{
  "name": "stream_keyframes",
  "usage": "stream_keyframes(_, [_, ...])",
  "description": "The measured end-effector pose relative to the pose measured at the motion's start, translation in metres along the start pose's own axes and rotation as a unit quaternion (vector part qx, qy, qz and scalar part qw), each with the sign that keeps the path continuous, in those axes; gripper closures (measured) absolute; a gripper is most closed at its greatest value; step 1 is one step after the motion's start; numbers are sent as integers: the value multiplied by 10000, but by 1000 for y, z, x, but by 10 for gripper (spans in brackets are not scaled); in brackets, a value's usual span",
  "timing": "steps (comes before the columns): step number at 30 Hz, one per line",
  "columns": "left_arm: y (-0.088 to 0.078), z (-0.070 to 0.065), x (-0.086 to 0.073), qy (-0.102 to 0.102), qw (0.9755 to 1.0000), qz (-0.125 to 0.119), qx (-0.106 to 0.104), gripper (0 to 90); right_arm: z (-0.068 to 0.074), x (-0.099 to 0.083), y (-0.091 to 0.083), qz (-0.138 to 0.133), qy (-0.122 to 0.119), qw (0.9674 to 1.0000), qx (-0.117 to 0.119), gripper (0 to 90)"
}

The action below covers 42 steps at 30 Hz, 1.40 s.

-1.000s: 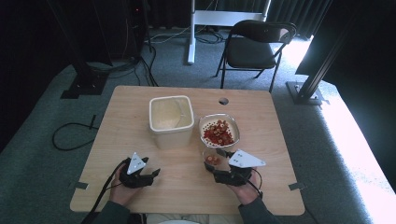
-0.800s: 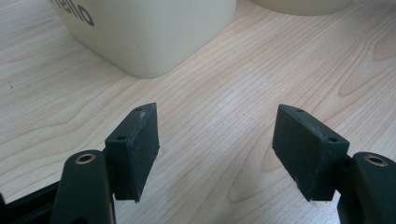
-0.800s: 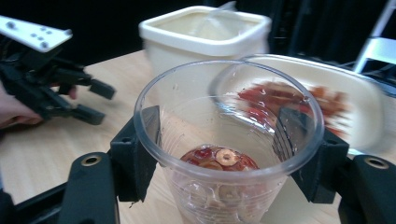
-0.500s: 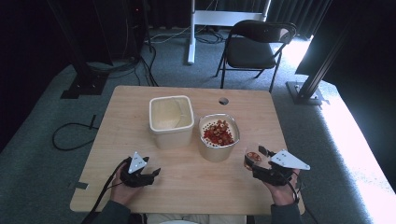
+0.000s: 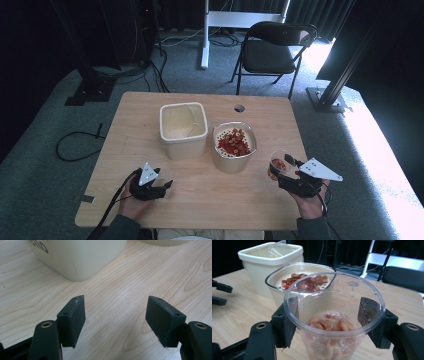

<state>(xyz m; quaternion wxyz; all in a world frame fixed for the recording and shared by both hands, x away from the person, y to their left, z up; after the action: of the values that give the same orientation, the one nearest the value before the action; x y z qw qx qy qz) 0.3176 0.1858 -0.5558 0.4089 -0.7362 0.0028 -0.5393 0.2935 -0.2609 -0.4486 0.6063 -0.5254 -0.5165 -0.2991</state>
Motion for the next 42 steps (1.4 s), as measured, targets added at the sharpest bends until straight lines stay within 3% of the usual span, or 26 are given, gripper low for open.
stream_keyframes(6, [0,1,0,-31,10000,10,3,329,2,4,0,-122,52,9999,-76,330])
stream_keyframes(8, [0,2,0,-28,10000,24,-2,329,3,4,2,-94,123,9999,17,330])
stream_keyframes(10, [1,2,0,-29,10000,42,7,329,8,6,4,-95,3,10000,-14,330])
stream_keyframes(14, [0,1,0,-28,10000,10,1,329,12,8,6,-98,35,9999,49,331])
stream_keyframes(17, [0,1,0,-25,10000,35,5,329,16,8,8,-102,-77,9999,7,330])
stream_keyframes(20, [0,1,0,-24,10000,16,-10,329,13,8,7,-77,129,9999,48,330])
stream_keyframes(23, [2,1,0,-12,10000,60,-9,329,17,11,8,-102,7,9999,39,328])
stream_keyframes(28, [1,0,0,-22,10000,41,-7,330,13,12,7,-165,155,9997,70,331])
stream_keyframes(30, [1,1,0,-23,10000,42,-7,329,16,12,8,-144,11,9999,16,330])
stream_keyframes(33, [1,0,0,-21,10000,25,-9,329,11,15,9,-203,208,9996,-23,334])
stream_keyframes(36, [1,0,0,-24,10000,23,-7,331,19,22,13,-197,-67,9997,-85,333])
stream_keyframes(40, [0,0,0,-14,10000,9,8,331,19,31,17,-328,-69,9994,-103,341])
stream_keyframes(42, [0,1,0,-10,10000,25,7,331,19,34,22,-301,-234,9990,-217,344])
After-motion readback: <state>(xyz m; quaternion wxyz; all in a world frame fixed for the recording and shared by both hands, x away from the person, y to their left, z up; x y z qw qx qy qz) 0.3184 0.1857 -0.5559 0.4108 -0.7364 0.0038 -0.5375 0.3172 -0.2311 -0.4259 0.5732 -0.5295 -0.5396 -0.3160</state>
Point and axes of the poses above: each handheld gripper's, and its own axes: y roughly forward along the jaws, x roughly out of its top, z roughly to its left, the point moved 4 cm from there along y, roughly forward along the jaws, and after that the axes turned 15 degrees about -x, right-handed, at the moved point
